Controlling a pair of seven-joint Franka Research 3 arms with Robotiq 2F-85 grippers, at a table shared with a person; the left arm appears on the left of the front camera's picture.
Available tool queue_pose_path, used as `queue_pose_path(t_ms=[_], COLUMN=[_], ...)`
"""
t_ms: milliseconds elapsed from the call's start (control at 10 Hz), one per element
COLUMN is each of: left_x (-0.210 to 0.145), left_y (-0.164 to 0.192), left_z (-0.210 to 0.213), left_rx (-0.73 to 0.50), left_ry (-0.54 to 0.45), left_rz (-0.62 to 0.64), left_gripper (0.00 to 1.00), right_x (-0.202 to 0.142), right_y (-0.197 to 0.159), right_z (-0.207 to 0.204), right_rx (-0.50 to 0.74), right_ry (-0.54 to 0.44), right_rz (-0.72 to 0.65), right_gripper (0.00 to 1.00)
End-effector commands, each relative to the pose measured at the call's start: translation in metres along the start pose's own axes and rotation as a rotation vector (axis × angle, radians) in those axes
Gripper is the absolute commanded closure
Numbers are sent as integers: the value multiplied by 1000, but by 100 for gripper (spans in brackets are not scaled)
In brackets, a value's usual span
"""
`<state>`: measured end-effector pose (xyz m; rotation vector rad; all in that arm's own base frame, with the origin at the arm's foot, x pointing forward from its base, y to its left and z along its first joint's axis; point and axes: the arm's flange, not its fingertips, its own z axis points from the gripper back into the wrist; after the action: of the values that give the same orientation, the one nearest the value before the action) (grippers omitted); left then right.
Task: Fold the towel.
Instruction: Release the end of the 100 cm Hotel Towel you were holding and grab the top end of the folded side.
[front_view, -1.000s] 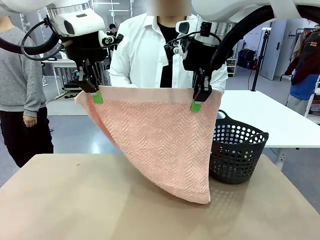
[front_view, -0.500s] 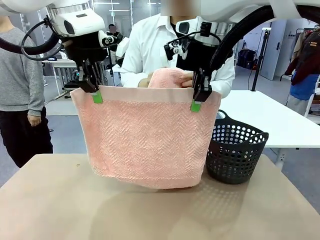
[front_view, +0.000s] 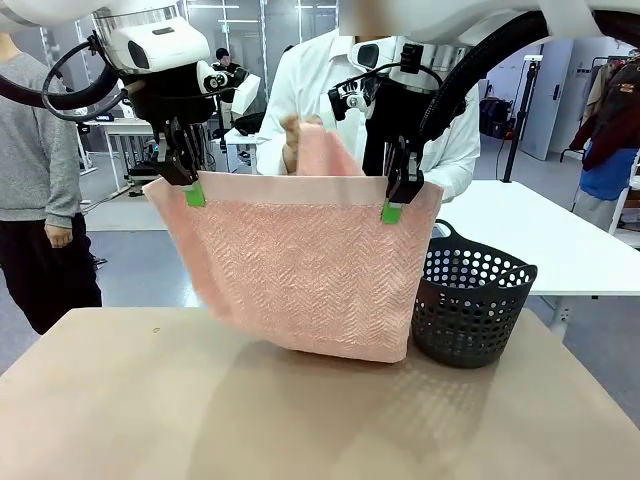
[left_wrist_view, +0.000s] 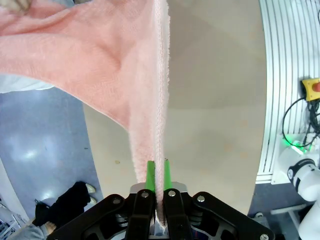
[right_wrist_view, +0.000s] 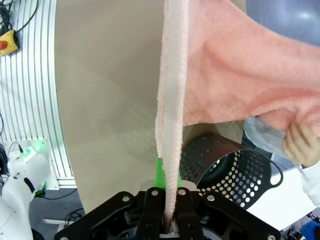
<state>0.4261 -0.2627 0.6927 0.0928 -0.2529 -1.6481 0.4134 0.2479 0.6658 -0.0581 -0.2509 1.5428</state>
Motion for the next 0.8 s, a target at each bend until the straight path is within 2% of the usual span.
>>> queue_pose_path(t_ms=[0,700], left_x=[-1,-1], left_y=[0,0], left_z=[2,2], left_rx=[2,2], left_ry=[3,3], left_rz=[8,8], left_gripper=[100,100], right_x=[-1,-1], right_y=[0,0], right_z=[-1,-1], right_rx=[0,0], right_ry=[1,1], right_rz=[1,1], right_gripper=[100,100])
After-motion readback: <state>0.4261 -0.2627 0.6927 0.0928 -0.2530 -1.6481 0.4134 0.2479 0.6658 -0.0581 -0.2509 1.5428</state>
